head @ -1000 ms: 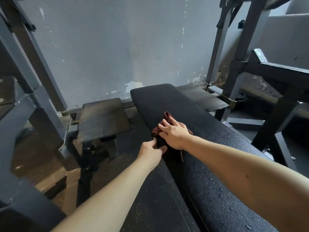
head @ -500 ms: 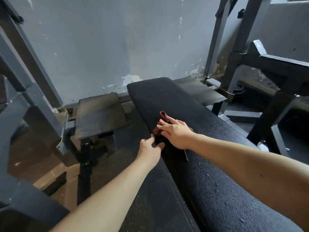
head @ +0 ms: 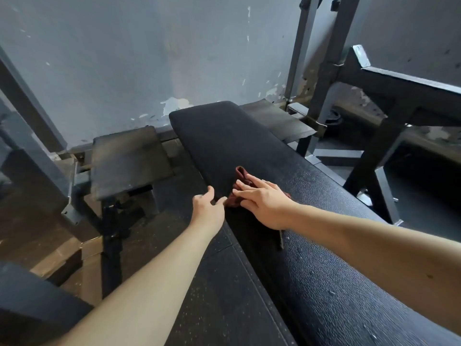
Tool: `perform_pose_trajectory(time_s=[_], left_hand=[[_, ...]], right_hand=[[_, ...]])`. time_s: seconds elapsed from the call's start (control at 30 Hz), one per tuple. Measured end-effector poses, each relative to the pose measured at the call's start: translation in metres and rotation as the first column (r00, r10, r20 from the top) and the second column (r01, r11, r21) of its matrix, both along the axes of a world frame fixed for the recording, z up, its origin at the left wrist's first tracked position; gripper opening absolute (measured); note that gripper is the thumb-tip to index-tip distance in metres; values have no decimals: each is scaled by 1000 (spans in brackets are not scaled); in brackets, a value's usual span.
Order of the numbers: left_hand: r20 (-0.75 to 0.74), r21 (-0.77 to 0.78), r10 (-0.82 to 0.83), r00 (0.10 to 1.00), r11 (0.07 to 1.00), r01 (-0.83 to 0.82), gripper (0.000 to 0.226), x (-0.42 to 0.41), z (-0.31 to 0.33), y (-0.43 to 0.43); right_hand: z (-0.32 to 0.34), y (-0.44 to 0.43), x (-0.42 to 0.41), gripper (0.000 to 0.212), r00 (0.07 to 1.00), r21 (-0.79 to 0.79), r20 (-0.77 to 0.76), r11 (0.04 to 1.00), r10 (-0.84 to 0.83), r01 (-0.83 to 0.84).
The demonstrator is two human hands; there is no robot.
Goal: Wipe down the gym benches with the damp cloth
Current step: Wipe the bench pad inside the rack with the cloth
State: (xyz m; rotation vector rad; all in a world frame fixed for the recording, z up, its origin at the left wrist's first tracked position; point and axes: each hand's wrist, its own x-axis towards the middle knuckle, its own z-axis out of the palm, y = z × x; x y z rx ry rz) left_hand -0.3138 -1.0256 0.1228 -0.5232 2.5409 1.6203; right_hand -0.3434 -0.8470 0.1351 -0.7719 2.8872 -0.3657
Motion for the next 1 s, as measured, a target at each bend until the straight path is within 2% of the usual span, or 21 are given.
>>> perform_pose_trajectory(time_s=[0.23,0.43,0.57,0.67,0.8,0.87,0.93,1.0], left_hand=[[10,43,60,998,997,-60,59,3,7,4],[23,-72,119,993,990,-117,53,18,26,7],[96,-134,22,995,991,-9,67,23,34,17],[133,-167,9,991,986,13,69,17,33,19],[164,-144,6,986,989,18,72,15,32,18],[165,-142,6,986,990,18,73,16,32,19],[160,-185,6,987,982,25,72,15,34,20],[168,-231,5,986,972,35,71,15,34,21]], right_hand=[[3,-41,-48,54,993,130,-33,985,-111,115],[2,-16,4,54,995,93,-11,991,-99,100],[5,19,36,51,997,69,19,995,-69,68],[11,23,16,51,995,102,48,992,-83,77],[18,31,-38,52,968,149,6,957,-252,248],[18,31,-60,50,944,235,-6,917,-331,323],[12,19,-62,52,933,281,-17,894,-360,350],[8,4,-43,53,944,246,-7,915,-330,321]])
